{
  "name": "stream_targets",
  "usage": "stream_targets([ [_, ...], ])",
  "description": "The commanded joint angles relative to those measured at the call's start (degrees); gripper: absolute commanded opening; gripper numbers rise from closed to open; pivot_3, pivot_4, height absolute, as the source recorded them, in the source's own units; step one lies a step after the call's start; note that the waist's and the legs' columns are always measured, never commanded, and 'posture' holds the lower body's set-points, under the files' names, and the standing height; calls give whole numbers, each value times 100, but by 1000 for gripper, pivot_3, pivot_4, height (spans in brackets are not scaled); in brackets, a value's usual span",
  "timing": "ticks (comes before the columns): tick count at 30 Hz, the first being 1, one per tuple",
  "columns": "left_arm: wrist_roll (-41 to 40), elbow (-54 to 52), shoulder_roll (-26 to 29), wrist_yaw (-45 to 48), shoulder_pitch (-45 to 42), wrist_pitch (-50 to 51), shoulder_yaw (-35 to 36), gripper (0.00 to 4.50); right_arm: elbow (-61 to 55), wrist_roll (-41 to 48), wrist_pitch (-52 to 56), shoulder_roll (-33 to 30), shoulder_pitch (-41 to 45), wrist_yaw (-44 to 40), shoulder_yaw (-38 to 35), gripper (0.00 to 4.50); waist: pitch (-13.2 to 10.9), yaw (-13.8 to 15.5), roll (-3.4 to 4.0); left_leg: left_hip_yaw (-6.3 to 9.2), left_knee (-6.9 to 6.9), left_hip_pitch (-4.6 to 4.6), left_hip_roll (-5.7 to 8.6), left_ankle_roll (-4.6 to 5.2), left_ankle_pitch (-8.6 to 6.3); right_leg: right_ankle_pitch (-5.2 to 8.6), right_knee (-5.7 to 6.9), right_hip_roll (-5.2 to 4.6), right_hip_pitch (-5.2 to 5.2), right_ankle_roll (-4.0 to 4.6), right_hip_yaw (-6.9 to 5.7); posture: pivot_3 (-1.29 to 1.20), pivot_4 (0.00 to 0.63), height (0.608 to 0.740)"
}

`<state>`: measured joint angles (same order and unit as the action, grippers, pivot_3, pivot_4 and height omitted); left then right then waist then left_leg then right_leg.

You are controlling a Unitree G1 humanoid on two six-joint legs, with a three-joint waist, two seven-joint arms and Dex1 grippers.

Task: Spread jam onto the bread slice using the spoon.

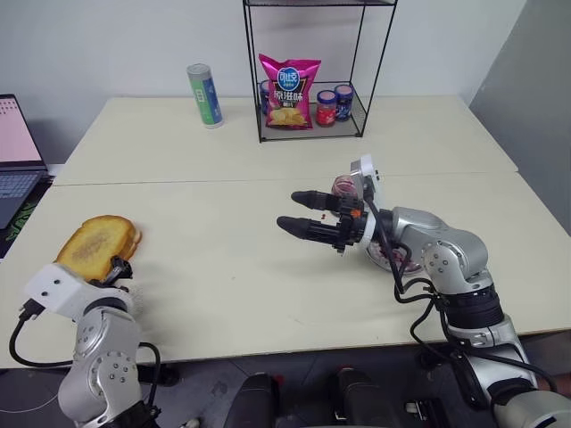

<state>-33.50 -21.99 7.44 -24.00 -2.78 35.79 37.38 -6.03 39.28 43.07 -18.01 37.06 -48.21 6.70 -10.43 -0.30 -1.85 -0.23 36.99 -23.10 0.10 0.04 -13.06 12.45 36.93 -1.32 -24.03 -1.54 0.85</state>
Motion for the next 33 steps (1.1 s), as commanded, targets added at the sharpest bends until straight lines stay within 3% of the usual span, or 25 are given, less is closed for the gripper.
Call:
stream_targets([
  [1, 81, -45, 156, 70, -39, -26, 28, 3380, -176, 2, -90, 16, 19, 56, -145, 4500, 0, 0, 0, 0, 0, 0, 0, 0, 0, 0, 0, -1, 0, 0, 0, 0, 150, 740],
  [17, 108, -107, 131, 3, -23, 145, 63, 34, -158, 18, -80, 51, 77, 154, -181, 4500, 0, 9, 0, 4, 0, -2, 0, 0, 0, 3, -2, -18, 0, -2, -2, 0, 150, 740],
  [26, 157, -247, 245, 48, -59, 122, 57, 34, -106, -2, -120, 62, 112, 147, -181, 4500, 0, 9, 0, 6, -2, -2, -1, -1, 0, 15, -2, -21, 0, -16, 1, 0, 150, 740],
  [33, -7, -757, 661, 780, -214, 365, -680, 34, -48, -29, -156, 28, 139, 124, -220, 4500, -3, 23, -5, 14, -1, -10, 0, -1, 0, 31, -4, -26, -2, 14, -1, 0, 150, 740],
])
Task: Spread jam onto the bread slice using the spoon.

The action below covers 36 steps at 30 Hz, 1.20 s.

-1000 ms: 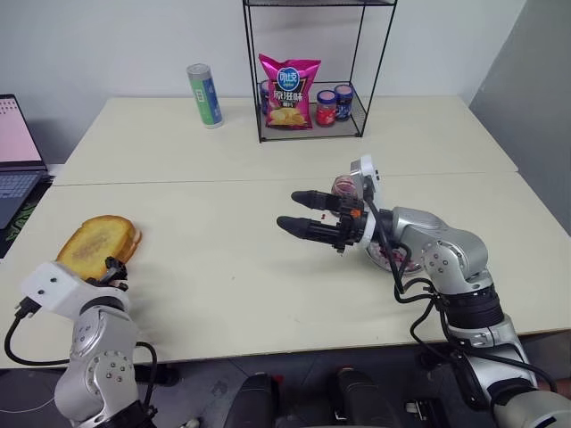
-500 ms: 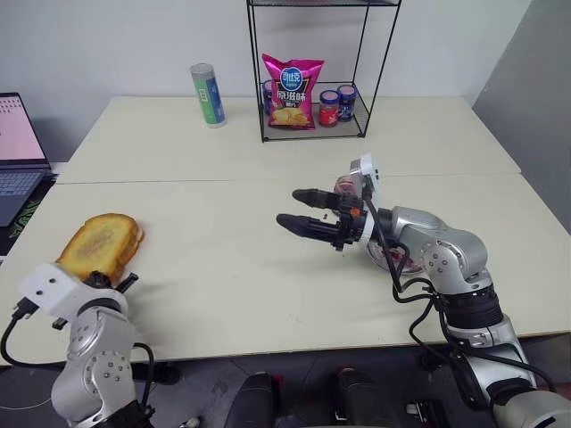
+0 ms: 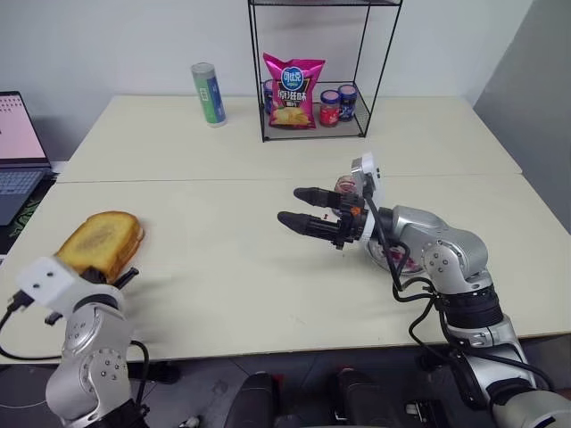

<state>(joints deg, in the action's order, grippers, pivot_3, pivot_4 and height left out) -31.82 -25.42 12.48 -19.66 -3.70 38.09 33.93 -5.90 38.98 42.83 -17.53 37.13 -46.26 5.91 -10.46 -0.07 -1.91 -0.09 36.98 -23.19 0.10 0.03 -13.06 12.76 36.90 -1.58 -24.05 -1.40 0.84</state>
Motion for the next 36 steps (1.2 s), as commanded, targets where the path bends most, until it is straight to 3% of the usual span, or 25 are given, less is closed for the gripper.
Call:
stream_targets([
  [1, -256, -540, 278, 582, -180, 257, -562, 34, -71, 2, -127, -52, 132, -79, -167, 4500, 0, -4, 0, -2, 0, 0, 1, 0, 0, 0, 0, -2, 0, 2, 1, 0, 150, 740],
  [5, -608, -892, 973, 1506, -601, 728, -1263, 34, -224, 50, -63, -227, 82, -76, -293, 4500, -1, -1, -1, 0, 0, -4, 2, 0, 0, -3, 0, -3, -3, 2, -1, 0, 150, 740],
  [12, -2486, -800, 1664, 2581, -1790, 1759, -1318, 34, -961, 206, 155, -663, -461, 6, -387, 4500, -3, -11, -3, 8, -3, -15, 2, -1, 0, -6, -2, 5, -10, -18, -9, 0, 150, 740],
  [15, -2811, -607, 1929, 2824, -1886, 2130, -1441, 34, -1140, 234, 212, -697, -613, 184, -516, 4500, -4, -62, -2, 3, -5, -17, 0, -1, 0, -7, -2, 17, -15, -21, -2, 0, 150, 740],
  [21, -2380, -122, 2463, 3421, -1409, 2217, -1893, 34, -1438, 236, 280, -710, -856, 513, -732, 4500, -5, -155, 0, 4, -8, -5, -8, -1, 0, -4, 7, 32, -13, -16, 0, 0, 150, 740],
  [26, -1560, 238, 3157, 4392, -750, 1884, -2585, 34, -1922, 381, 447, -767, -1267, 784, -842, 4500, -7, -153, 1, 4, -18, -7, -7, -3, -1, 5, 1, 28, -15, -3, 0, 0, 150, 740],
  [36, -571, 774, 3206, 5424, -1049, 1257, -3453, 34, -2067, 526, 567, -902, -1412, 1009, -994, 4500, -9, -122, 1, 3, -10, -13, -7, -7, -4, 21, -4, 4, -15, 25, -1, 0, 150, 740],
])
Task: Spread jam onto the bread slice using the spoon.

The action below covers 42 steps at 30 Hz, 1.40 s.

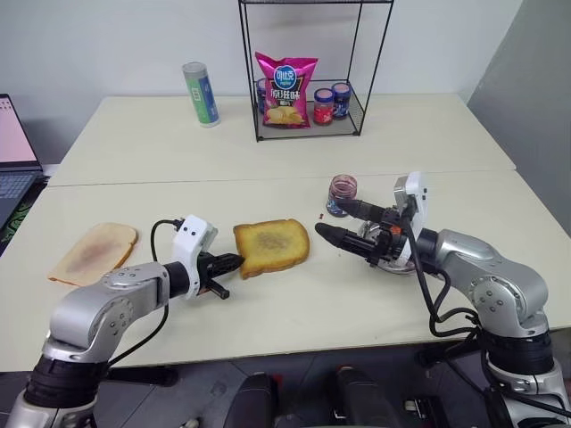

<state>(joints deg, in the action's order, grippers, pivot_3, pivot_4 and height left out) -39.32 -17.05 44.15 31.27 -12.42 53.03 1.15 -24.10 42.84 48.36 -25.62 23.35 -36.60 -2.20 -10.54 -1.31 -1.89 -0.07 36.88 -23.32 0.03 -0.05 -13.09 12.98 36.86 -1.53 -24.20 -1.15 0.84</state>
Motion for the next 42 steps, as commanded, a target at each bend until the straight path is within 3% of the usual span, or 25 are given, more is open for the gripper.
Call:
stream_targets([
  [1, 277, -32, 8, 374, -211, -314, -218, 34, -263, 151, 19, -120, -55, 57, -191, 4500, 0, 0, 0, 1, -1, -2, 2, 0, 0, 0, 0, -2, -2, -1, -1, 0, 150, 740],
  [5, 588, 146, -93, 508, -334, -584, -347, 34, -376, 213, 66, -234, -184, 133, -289, 4500, 0, 0, 0, 3, -3, -7, 2, 0, 0, -3, 1, -4, -8, -5, -3, 0, 150, 740],
  [17, 785, 238, -165, 1057, -460, -583, -367, 2442, -622, 473, 185, -585, -751, 388, -835, 4500, 0, 4, 0, 3, 3, -8, 3, 0, 0, -4, 1, -3, -6, -10, -4, 0, 150, 740],
  [24, 712, -105, 325, 1172, -103, -324, 133, 3828, -643, 771, 277, -1068, -1632, 534, -1945, 4500, 0, 3, 0, 4, 1, -8, 2, 0, 0, -14, 2, -2, -7, -30, -4, 0, 150, 740],
  [27, 613, -350, 713, 1569, -9, -434, 370, 4471, -601, 1141, 426, -927, -2025, 962, -2647, 4500, 1, 2, -3, 5, 2, -7, 0, 0, 0, -1, 2, -2, -7, -8, -4, 0, 150, 740],
  [32, 456, -454, 454, 1820, -685, -700, 235, 4492, -303, 1736, 508, -426, -2373, 2019, -3527, 4500, -3, 73, 3, 6, 7, -7, 1, 0, 0, 0, 1, -2, 0, -6, -5, 0, 150, 740],
  [36, 683, -288, -168, 2007, -1308, -1164, -387, 4492, 235, 2532, 569, 2, -2199, 2984, -3888, 4500, -2, 111, 3, -6, 12, -2, 9, 1, 0, -2, 0, 1, 8, -9, 5, 0, 150, 740],
  [42, 972, -30, -760, 2622, -2067, -1758, -1191, 4492, 991, 3186, 443, 646, -1879, 3870, -3710, 4500, -2, 83, 5, -13, 9, -5, 9, 1, 0, -18, 2, 29, 3, -37, 15, 0, 150, 740],
])
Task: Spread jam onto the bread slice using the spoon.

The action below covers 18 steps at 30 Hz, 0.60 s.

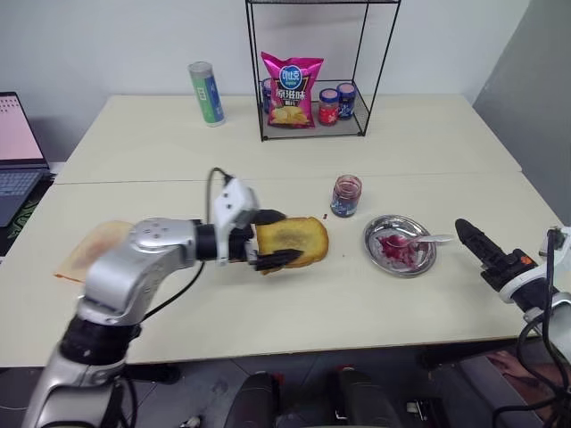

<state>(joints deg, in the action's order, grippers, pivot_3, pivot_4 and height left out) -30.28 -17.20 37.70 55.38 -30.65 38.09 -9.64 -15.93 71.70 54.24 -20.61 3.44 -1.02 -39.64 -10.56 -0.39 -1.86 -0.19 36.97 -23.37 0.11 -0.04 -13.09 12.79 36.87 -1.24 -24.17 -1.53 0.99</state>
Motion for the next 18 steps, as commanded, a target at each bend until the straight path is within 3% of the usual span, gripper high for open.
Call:
stream_targets([
  [1, 112, 11, -154, 188, -251, -286, -139, 4492, 227, 259, -185, 184, 134, 339, 93, 4500, 3, -14, 10, 1, -1, 0, -2, 0, 0, -2, 2, 2, -1, -3, -1, 0, 150, 740],
  [9, 429, 3, -599, -65, -195, -497, -292, 4492, 853, -100, -738, 636, 620, 530, 543, 4500, 3, -57, 29, 4, 1, 3, -8, 1, 0, -7, 6, 14, 1, -11, -2, 0, 150, 740],
  [18, 408, -216, -514, -98, -17, -359, -192, 4492, 1390, -529, -1255, 766, 1011, 391, 771, 4500, 2, -110, 29, 4, 0, 1, -5, 2, 0, -8, 4, 11, 0, -14, 0, 0, 150, 740],
])
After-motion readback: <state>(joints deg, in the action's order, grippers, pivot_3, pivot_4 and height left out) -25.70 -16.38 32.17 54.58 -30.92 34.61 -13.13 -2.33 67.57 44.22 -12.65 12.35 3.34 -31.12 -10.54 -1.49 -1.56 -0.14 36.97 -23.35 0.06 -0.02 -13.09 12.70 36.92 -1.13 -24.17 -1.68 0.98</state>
